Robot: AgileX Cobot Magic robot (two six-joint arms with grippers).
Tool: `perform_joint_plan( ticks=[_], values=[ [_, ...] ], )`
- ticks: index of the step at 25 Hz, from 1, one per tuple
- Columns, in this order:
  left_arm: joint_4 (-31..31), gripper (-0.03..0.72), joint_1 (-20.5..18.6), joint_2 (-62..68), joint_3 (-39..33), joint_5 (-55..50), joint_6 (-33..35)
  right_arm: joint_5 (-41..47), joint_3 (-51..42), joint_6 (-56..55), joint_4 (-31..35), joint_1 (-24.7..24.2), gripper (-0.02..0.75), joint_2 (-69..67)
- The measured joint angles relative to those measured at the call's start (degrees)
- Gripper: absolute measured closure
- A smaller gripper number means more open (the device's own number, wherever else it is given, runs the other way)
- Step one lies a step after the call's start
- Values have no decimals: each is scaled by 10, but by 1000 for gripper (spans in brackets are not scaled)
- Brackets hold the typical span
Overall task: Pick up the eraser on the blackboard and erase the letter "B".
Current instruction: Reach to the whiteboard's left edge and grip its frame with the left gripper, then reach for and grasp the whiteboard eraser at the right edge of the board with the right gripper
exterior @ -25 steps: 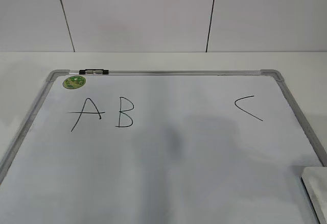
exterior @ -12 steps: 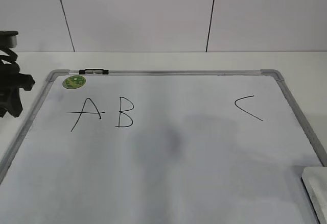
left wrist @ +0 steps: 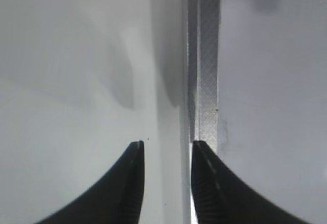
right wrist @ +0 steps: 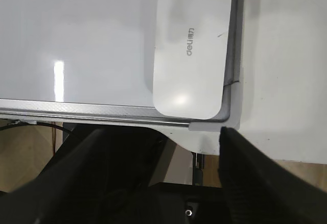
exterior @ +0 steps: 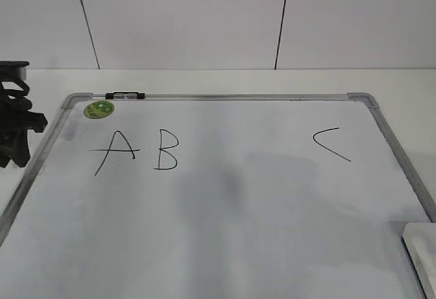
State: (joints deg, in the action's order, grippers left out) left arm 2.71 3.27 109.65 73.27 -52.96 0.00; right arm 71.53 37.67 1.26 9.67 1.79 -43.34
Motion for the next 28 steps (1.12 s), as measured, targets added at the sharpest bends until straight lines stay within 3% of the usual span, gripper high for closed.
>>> perform_joint_plan(
  ticks=[10, 28],
  values=[
    [30, 450, -1, 5, 1, 10, 28, 0, 0, -1, 0, 0, 219, 0],
    [33, 455, -1, 35, 5, 11, 35, 0, 0, -1, -1, 0, 219, 0]
  ],
)
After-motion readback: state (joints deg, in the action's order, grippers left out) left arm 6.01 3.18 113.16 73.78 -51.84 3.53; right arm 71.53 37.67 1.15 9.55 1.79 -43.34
